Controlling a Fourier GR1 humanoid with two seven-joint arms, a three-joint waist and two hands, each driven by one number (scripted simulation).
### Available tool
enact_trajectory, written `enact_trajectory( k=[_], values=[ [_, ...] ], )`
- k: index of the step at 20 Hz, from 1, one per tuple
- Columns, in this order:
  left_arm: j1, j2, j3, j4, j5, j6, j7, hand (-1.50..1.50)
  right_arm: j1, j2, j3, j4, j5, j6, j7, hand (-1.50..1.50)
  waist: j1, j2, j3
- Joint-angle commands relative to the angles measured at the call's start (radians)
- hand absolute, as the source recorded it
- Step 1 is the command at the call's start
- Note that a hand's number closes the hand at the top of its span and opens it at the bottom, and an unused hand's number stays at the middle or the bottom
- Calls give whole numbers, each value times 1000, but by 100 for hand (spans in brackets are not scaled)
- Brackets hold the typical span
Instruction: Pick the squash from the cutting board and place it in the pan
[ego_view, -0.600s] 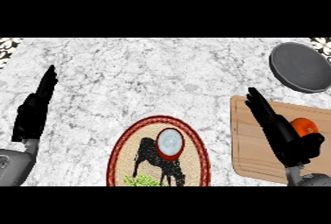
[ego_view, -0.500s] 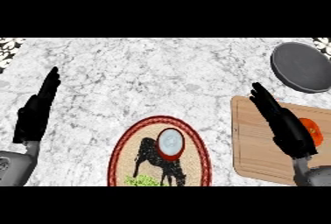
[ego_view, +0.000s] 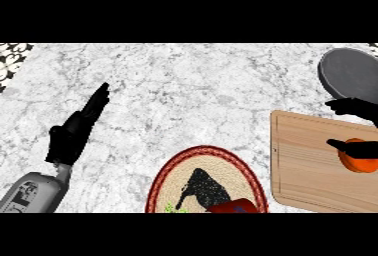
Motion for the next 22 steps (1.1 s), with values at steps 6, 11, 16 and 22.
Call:
enact_trajectory(
  k=[6, 11, 16, 22],
  values=[
    [40, -9, -16, -65, 10, -42, 55, 0, -95, -75, 32, 444, 201, 190, -403, -150, -3, -11, 1],
    [30, -30, -18, -72, 1, -36, 67, 0, -213, -168, 130, 408, 382, 187, -321, -150, -5, -15, -1],
    [-10, -24, -5, -76, 9, -53, 106, 0, -364, -168, 268, 411, 534, 339, -183, -150, 28, -8, -2],
    [39, -56, -17, -66, -20, -29, 88, 0, -471, -130, 390, 323, 619, 622, -71, -150, -8, -19, -4]
  ],
)
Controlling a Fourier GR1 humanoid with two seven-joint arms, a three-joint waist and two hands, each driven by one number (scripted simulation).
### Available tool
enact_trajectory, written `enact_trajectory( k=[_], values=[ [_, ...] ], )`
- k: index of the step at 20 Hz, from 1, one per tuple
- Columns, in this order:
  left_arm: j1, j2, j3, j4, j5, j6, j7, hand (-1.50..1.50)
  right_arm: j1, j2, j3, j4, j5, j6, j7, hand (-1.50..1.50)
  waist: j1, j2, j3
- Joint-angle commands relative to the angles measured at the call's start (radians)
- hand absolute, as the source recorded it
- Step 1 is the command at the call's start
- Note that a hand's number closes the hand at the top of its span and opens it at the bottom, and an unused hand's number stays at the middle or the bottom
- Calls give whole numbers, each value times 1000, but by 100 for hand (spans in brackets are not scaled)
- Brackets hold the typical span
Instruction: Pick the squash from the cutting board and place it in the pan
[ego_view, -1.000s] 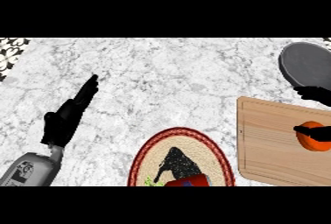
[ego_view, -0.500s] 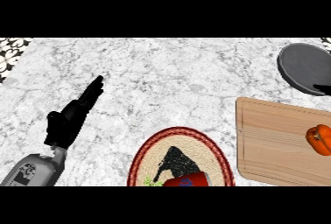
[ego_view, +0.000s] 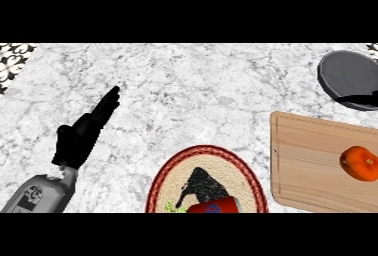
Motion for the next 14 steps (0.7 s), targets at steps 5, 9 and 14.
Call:
enact_trajectory(
  k=[5, 9, 14],
  values=[
    [29, -30, 40, 20, -19, -10, -17, 0, -71, 82, 47, -91, 95, 233, 143, -150, -38, -6, 1],
    [38, -47, 52, 2, -42, -13, 10, 0, -25, 26, -6, -205, 119, 270, 170, -150, -47, -8, 1],
    [45, -11, 120, -58, -35, -76, 38, 0, 43, 98, -47, -212, 204, 221, 225, -150, -43, -8, 1]
  ],
)
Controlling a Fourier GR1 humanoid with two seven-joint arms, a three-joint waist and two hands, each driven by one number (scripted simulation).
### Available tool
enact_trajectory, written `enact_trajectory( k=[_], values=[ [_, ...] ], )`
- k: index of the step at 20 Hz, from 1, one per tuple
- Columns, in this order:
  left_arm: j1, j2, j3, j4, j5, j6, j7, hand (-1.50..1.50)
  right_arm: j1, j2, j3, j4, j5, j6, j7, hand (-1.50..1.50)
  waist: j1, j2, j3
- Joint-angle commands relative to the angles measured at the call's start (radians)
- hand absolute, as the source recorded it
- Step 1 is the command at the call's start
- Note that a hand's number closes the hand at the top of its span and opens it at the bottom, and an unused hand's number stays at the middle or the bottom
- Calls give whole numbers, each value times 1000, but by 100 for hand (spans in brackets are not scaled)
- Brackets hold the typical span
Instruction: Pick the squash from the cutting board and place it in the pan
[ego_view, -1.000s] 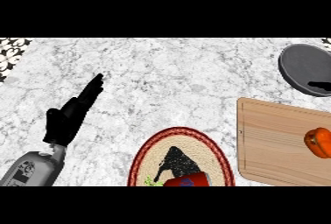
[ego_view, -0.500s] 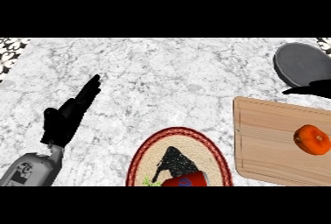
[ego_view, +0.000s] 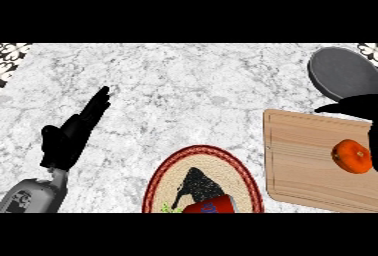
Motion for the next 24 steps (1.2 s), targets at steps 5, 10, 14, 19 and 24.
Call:
enact_trajectory(
  k=[5, 10, 14, 19, 24],
  values=[
    [-16, 4, 74, -48, -7, -58, 57, 0, 62, 9, -54, 11, 136, -46, -43, -150, 2, 1, 1],
    [100, -53, 43, -59, -72, -44, -4, 0, 102, 70, -72, 43, 221, -95, -51, -150, 3, 1, 0],
    [4, -102, 67, -11, -97, -44, 34, 0, 141, 80, -117, 15, 261, -93, -57, -150, -3, 1, 0],
    [-24, -63, 137, 14, -78, -112, 40, 0, 176, 115, -117, 27, 309, -101, -97, -150, -1, 2, 0],
    [42, -101, 99, -68, -108, -93, 54, 0, 138, 95, -63, 106, 390, -139, -263, 150, 7, 2, 1]
  ],
)
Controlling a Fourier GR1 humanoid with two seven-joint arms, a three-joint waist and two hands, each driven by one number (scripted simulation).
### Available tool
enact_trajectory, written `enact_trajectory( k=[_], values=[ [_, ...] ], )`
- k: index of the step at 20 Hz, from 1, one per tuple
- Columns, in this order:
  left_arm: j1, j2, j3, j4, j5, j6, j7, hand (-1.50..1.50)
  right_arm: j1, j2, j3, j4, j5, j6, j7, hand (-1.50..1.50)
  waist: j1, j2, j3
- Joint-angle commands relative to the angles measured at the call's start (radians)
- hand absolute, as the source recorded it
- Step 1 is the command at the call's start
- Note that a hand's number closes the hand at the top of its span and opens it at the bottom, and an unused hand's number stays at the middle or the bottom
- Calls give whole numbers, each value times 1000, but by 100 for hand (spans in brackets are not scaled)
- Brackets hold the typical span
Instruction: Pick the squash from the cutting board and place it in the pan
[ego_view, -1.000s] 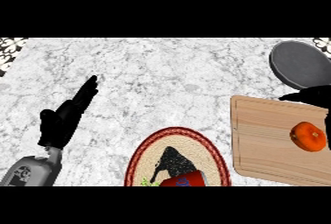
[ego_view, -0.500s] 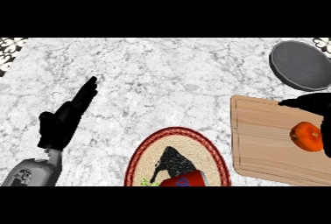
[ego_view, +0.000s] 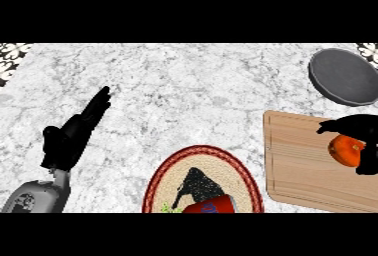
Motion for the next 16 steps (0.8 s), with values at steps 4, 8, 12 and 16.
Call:
enact_trajectory(
  k=[4, 8, 12, 16],
  values=[
    [-54, -3, 36, 10, 10, -28, 49, 0, 34, 57, 43, 37, 65, -11, -69, 150, -4, 5, 7],
    [-2, -63, -14, -57, -49, 20, 73, 0, -8, 38, -9, 7, 75, 42, -75, 150, -4, 3, 7],
    [4, -62, 15, 34, -49, -19, -16, 0, 62, 13, -78, -47, 60, -56, -107, 150, -15, 3, 7],
    [26, -51, 24, -40, -50, -23, 38, 0, 76, 15, -154, -209, 11, -18, -67, 150, -19, -1, 6]
  ],
)
